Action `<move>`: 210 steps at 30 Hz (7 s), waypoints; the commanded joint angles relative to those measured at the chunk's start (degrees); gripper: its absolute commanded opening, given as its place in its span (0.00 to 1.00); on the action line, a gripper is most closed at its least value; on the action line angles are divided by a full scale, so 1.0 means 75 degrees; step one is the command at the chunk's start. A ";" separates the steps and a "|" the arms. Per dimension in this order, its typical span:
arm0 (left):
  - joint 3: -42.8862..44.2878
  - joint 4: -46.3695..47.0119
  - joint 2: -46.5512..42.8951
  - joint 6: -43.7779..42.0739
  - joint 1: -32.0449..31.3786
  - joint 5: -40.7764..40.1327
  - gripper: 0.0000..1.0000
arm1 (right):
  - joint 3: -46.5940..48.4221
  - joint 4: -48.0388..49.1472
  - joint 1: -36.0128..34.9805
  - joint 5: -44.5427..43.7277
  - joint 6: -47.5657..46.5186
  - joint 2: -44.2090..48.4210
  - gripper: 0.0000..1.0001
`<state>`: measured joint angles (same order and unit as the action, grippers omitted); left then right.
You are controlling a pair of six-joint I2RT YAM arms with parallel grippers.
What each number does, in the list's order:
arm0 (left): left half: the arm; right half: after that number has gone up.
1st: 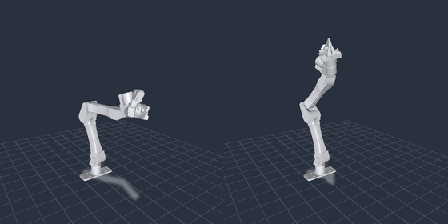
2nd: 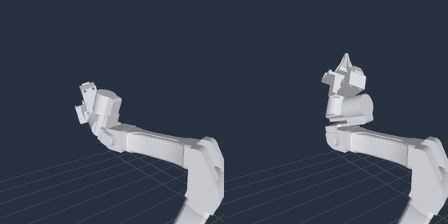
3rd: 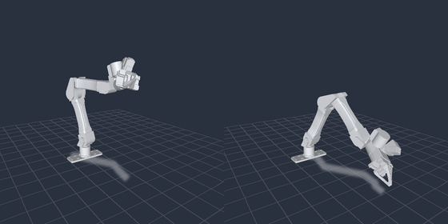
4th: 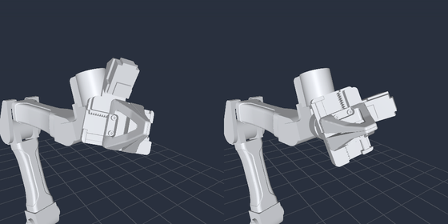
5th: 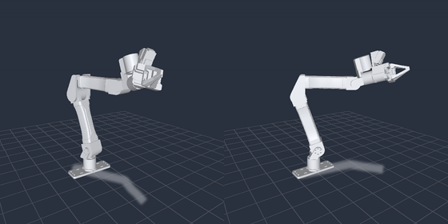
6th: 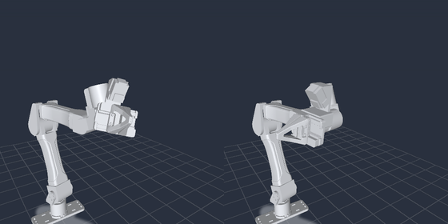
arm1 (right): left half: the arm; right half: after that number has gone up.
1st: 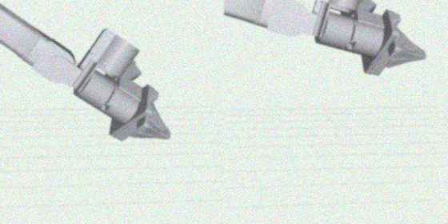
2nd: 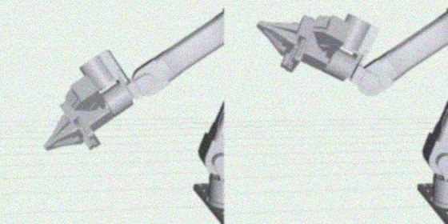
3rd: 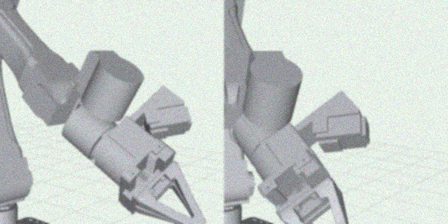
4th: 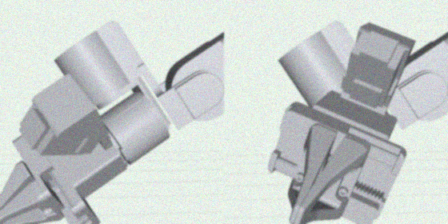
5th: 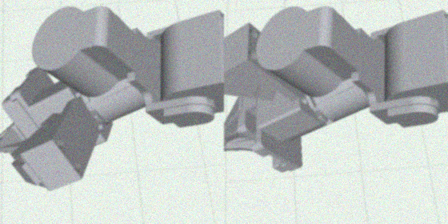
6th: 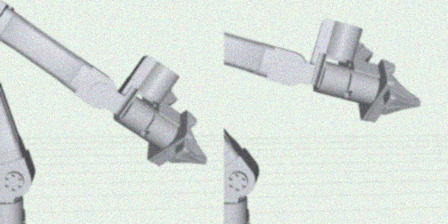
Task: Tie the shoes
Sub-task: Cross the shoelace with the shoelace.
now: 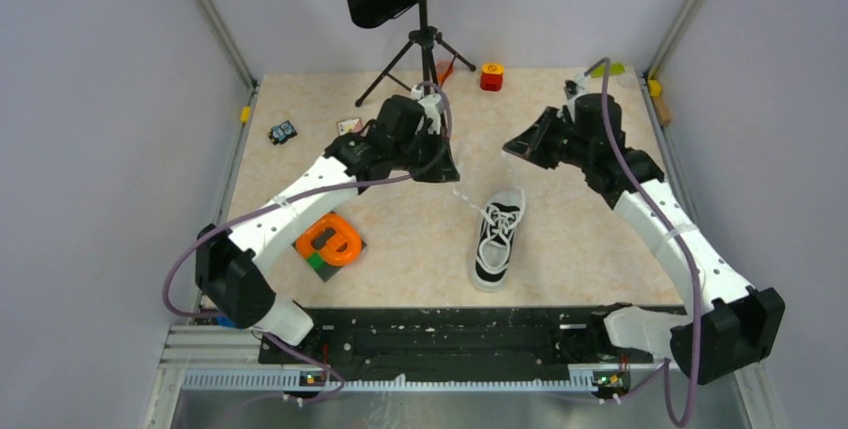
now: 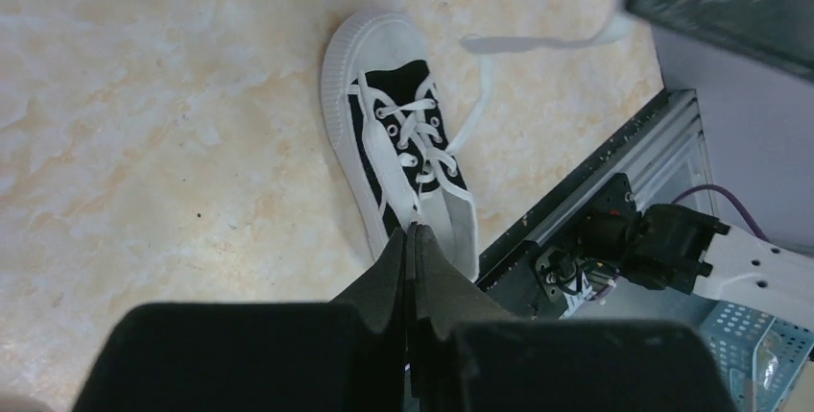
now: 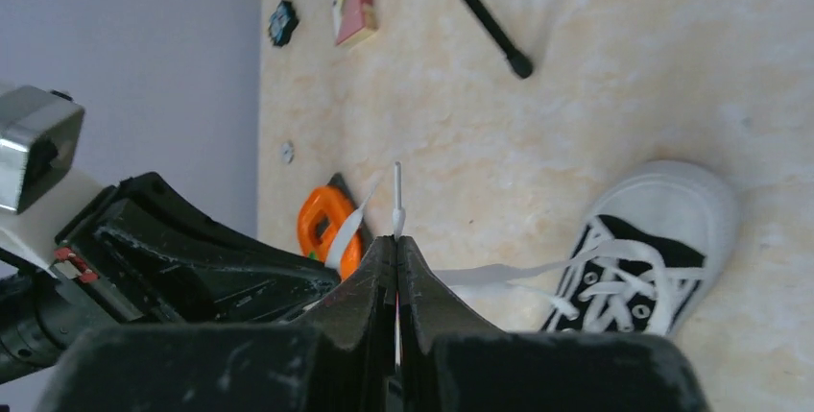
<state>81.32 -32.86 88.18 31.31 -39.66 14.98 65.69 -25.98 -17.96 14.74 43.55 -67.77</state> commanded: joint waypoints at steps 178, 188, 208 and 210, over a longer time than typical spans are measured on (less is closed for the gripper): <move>0.3392 -0.1194 0.3989 -0.2492 0.0584 0.3641 0.59 | -0.6152 0.2113 -0.4834 -0.4019 0.0120 0.4810 0.00; 0.4791 -0.2360 0.5431 -0.3825 -0.0018 0.3630 0.60 | -0.6208 0.1114 -0.4836 -0.4270 0.0287 0.5359 0.00; 0.4890 -0.2558 0.5985 -0.4274 -0.0252 0.5024 0.46 | -0.6264 0.1090 -0.4836 -0.4356 0.0413 0.5381 0.00; 0.4865 -0.2556 0.6012 -0.4254 -0.0274 0.5070 0.44 | -0.6264 0.1124 -0.4825 -0.4363 0.0397 0.5354 0.00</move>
<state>115.94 -51.70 132.97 0.21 -41.06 50.13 17.87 -19.44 -53.89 -16.86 46.37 -27.18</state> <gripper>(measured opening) 0.456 0.009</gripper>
